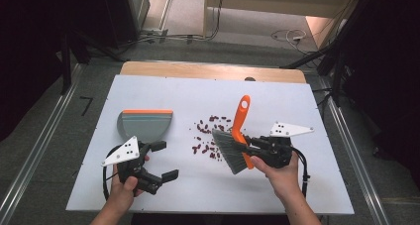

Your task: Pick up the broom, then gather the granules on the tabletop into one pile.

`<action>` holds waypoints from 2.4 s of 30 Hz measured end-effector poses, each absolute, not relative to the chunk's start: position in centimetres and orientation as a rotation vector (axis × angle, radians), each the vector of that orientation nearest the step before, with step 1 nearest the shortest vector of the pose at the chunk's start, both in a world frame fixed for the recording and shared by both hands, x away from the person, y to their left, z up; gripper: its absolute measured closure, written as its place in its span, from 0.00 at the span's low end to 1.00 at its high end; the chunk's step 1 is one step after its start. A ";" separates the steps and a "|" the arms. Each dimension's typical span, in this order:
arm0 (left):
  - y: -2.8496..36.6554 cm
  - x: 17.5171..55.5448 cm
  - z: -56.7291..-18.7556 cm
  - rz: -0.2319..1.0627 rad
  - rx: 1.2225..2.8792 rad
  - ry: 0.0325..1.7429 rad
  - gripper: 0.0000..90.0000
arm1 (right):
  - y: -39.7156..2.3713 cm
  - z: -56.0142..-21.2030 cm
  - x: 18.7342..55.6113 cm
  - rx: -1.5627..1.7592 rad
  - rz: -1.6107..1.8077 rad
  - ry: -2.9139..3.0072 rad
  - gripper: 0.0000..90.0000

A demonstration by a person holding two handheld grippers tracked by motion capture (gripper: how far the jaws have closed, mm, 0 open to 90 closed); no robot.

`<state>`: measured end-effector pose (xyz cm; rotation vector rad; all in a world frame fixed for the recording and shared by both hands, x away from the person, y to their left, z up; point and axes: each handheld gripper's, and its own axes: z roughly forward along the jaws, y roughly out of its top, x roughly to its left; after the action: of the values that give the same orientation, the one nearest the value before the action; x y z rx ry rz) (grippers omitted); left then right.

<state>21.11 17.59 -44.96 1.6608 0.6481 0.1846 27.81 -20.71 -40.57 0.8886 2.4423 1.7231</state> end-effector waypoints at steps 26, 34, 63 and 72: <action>19.7 21.7 -45.6 0.312 1.679 0.734 0.00 | -21.4 -38.2 34.9 1.010 1.024 2.360 0.77; 19.8 21.7 -45.9 0.321 1.685 0.752 0.00 | -19.6 -39.3 38.7 0.997 0.714 2.370 0.77; 19.8 21.7 -46.1 0.307 1.685 0.757 0.00 | -11.9 -44.4 40.1 0.866 0.387 2.520 0.76; 19.8 21.7 -46.2 0.307 1.682 0.757 0.00 | -11.2 -44.2 38.3 0.800 0.400 2.579 0.76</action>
<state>21.74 19.82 -46.16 1.6819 0.7569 0.3069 38.35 -11.21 -44.25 0.7995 2.5786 0.4002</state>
